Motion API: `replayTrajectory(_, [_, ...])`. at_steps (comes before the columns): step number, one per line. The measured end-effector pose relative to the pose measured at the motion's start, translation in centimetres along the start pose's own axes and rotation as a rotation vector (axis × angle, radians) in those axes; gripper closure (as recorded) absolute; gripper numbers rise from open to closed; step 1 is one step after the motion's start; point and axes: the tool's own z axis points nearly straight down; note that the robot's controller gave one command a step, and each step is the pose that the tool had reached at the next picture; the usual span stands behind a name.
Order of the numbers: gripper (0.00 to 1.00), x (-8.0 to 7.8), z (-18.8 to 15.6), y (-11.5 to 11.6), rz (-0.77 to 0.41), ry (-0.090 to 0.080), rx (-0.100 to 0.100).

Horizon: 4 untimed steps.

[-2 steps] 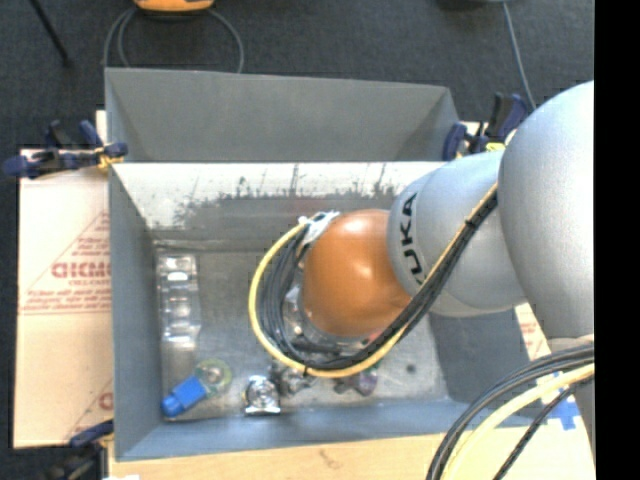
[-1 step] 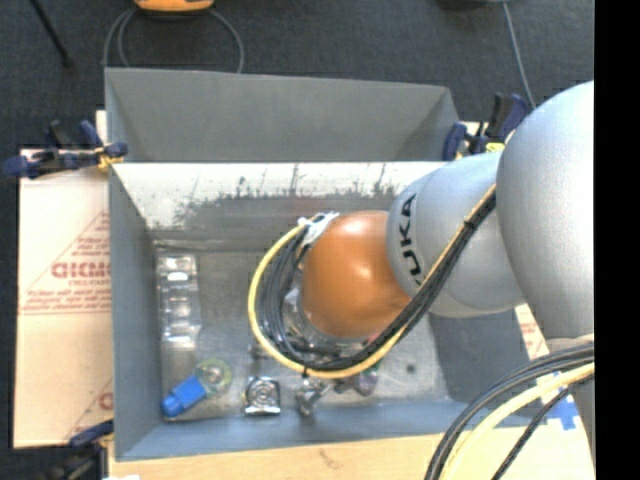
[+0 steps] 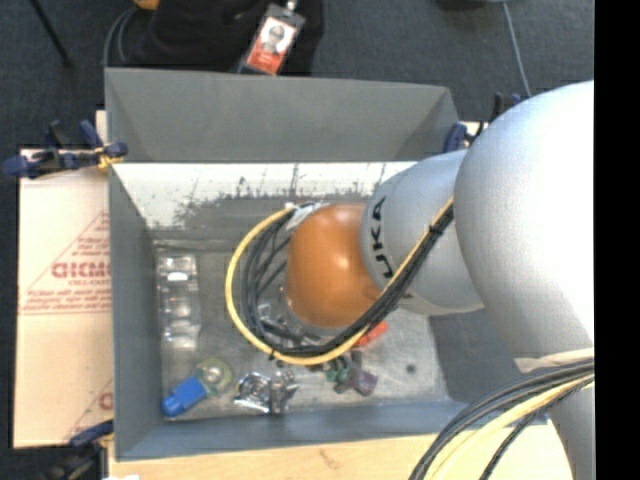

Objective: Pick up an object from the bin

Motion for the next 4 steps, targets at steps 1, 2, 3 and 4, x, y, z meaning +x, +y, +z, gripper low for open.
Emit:
replayTrajectory(1, [1.0, -0.3, -0.3, 0.0, 0.001, -0.009, 0.0])
replayTrajectory(2, [0.0, 0.0, 0.0, 0.0, 0.001, -0.001, 0.0])
replayTrajectory(3, [0.0, -2.3, 0.0, 4.3, -0.087, -0.007, 0.002])
replayTrajectory(4, [1.0, -2.5, -0.2, 4.3, -0.084, -0.012, 0.001])
